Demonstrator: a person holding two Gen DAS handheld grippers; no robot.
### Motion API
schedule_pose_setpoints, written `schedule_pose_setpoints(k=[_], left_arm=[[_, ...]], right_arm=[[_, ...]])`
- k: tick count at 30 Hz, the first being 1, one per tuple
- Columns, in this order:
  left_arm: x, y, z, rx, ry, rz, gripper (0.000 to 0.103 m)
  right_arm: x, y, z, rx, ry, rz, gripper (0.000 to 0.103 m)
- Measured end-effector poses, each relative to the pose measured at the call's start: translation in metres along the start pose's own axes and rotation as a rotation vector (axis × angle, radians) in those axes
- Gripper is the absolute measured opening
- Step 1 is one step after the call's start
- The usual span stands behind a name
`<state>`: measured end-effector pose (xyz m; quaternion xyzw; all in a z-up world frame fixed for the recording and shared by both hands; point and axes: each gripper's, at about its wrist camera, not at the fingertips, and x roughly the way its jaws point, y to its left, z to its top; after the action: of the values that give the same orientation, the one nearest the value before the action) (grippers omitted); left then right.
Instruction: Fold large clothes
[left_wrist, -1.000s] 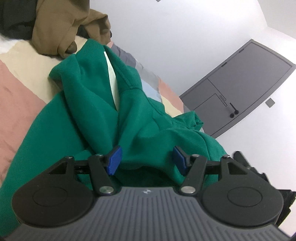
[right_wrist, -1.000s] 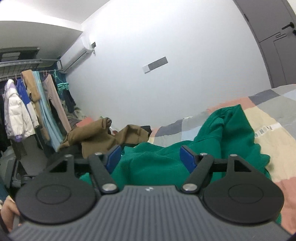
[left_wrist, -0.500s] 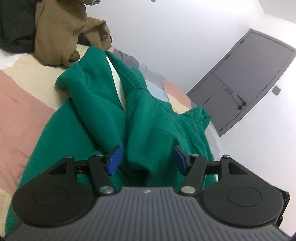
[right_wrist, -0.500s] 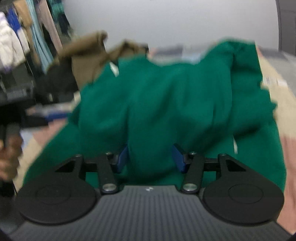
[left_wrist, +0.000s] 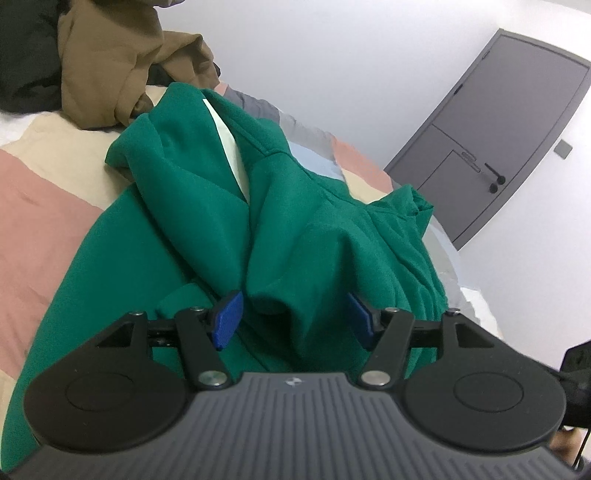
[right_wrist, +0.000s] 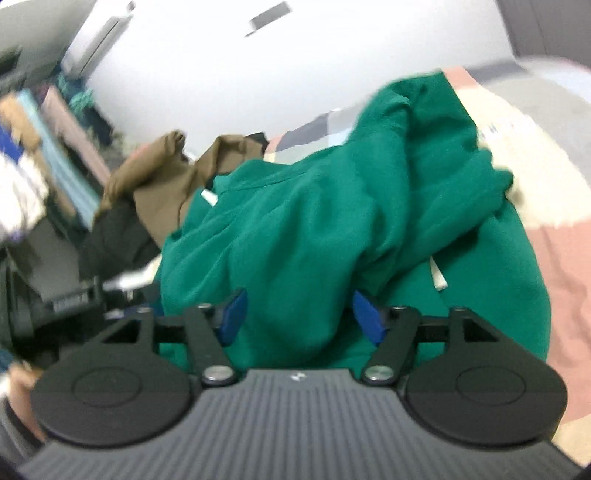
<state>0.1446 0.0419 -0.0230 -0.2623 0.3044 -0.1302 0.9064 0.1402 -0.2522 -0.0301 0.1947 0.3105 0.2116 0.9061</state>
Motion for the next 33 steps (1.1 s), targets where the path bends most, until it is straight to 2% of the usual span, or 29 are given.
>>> schedule_pose_setpoints(k=[4, 10, 12, 14, 17, 21, 23, 26, 30, 33], left_arm=[[0.008, 0.000, -0.003, 0.002, 0.020, 0.029, 0.067], [0.019, -0.001, -0.007, 0.025, 0.043, 0.065, 0.067], [0.019, -0.003, -0.007, 0.023, 0.038, 0.061, 0.067], [0.018, -0.004, -0.007, 0.030, 0.031, 0.061, 0.067], [0.010, -0.005, -0.006, 0.039, -0.002, 0.056, 0.067], [-0.006, -0.005, -0.002, 0.016, -0.050, 0.014, 0.067], [-0.010, -0.007, -0.002, 0.017, -0.058, 0.006, 0.067], [-0.008, -0.011, -0.006, 0.039, -0.039, 0.017, 0.067], [0.002, -0.017, -0.013, 0.067, 0.000, 0.042, 0.067], [0.005, -0.021, -0.016, 0.102, 0.002, 0.067, 0.067]], right_arm=[[0.024, -0.014, -0.004, 0.081, 0.066, 0.019, 0.068], [0.044, -0.014, -0.006, 0.074, 0.050, 0.096, 0.064], [0.045, -0.007, -0.004, 0.033, 0.042, 0.074, 0.050], [0.040, 0.001, -0.004, -0.015, 0.023, 0.074, 0.022], [0.024, 0.016, -0.001, -0.115, -0.038, 0.055, 0.008], [-0.005, 0.025, 0.008, -0.117, -0.115, 0.071, 0.008], [-0.015, 0.022, 0.009, -0.098, -0.111, 0.049, 0.008], [-0.011, 0.012, 0.002, -0.076, -0.032, -0.034, 0.007], [0.015, -0.003, -0.012, -0.055, 0.117, -0.157, 0.007], [0.023, -0.005, -0.014, -0.064, 0.121, -0.163, 0.007]])
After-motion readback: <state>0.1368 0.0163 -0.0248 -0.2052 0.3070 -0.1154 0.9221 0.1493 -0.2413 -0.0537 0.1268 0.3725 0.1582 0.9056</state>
